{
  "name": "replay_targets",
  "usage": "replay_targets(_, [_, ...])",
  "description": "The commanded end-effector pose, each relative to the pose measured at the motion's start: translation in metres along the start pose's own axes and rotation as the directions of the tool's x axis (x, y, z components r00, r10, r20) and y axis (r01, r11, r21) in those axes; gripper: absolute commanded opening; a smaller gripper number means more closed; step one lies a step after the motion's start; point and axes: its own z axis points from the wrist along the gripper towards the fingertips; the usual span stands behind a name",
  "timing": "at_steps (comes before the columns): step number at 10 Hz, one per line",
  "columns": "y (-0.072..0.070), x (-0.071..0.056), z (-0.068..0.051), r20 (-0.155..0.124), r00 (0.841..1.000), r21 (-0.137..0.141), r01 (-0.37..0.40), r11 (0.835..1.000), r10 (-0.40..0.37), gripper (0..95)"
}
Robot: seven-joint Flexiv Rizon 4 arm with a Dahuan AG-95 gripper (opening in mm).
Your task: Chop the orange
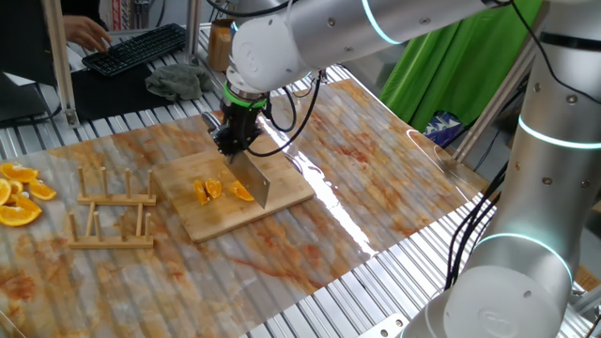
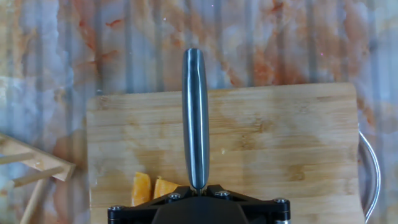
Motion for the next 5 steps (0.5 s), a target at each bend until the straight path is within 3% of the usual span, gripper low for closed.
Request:
replay_targets(1, [0.006,0.001,-0.003,-0.010,1.000,-0.003,-0.015,1.000,0.015,0.0])
replay_targets(3, [0.023,0.001,-0.009,-0.019,0.998,0.000,-0.053,0.999,0.053,0.0])
replay_targets(4, [0.051,-0.001,-0.017,-0.039,0.994,0.007,-0.105,0.994,0.106,0.0])
replay_targets(5, [0.069,0.000,-0.024,-0.052,0.989,0.011,-0.141,0.990,0.142,0.0])
